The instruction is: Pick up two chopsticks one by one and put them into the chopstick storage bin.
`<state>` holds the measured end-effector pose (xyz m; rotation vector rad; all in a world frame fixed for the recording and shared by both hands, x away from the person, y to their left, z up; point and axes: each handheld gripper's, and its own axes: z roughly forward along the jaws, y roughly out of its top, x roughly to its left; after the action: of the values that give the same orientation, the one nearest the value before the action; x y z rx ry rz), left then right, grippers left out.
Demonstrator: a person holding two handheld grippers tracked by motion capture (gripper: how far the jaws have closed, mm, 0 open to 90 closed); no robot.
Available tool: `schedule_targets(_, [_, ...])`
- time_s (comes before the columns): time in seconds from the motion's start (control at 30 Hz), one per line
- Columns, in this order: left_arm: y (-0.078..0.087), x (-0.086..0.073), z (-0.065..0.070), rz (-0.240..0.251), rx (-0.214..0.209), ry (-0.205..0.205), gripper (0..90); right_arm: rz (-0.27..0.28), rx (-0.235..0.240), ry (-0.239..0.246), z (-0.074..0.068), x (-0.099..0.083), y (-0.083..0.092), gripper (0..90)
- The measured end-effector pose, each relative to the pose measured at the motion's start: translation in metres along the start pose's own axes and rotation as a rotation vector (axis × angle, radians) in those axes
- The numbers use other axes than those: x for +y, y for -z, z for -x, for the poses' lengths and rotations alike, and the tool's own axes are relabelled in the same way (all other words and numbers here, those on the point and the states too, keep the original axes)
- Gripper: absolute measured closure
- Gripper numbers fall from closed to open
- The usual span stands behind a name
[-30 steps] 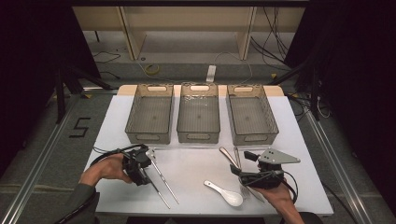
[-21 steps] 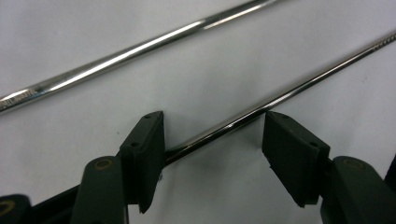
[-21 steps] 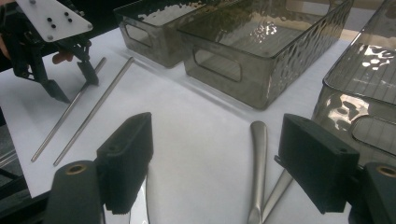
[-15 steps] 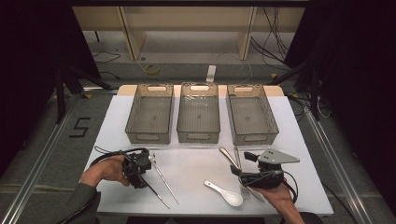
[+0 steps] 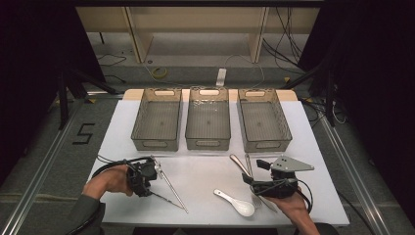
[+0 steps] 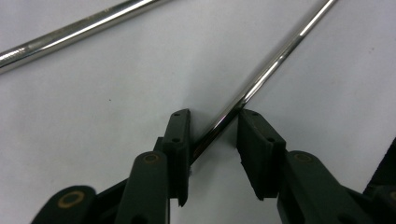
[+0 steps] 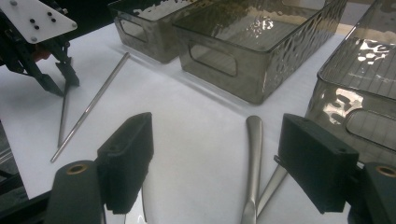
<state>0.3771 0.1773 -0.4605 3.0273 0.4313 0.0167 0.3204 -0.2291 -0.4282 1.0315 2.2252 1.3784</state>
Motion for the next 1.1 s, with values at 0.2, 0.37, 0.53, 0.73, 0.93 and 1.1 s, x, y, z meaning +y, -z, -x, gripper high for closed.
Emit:
schedule_targets(0.2, [0.001, -0.008, 0.003, 0.0, -0.001, 0.024, 69.8, -0.01, -0.004, -0.004, 0.001, 0.0, -0.001, 27.5])
schedule_targets(0.37, [0.001, -0.013, 0.006, -0.014, 0.006, 0.034, 71.8, -0.02, -0.002, -0.001, 0.0, 0.0, -0.002, 27.5])
schedule_targets(0.53, [0.002, -0.017, 0.008, -0.015, 0.008, 0.053, 74.0, -0.025, -0.003, -0.001, 0.0, -0.001, -0.002, 27.5])
schedule_targets(0.73, [0.003, -0.024, 0.009, -0.016, -0.001, 0.06, 75.8, -0.03, -0.002, 0.0, -0.001, -0.001, -0.003, 27.5])
schedule_targets(0.93, [0.003, -0.031, 0.009, -0.017, -0.013, 0.072, 80.1, -0.04, 0.001, 0.001, -0.001, -0.001, -0.004, 27.5])
schedule_targets(1.1, [0.003, -0.033, 0.009, -0.017, -0.017, 0.07, 83.1, -0.045, 0.001, 0.003, -0.001, -0.001, -0.005, 27.5])
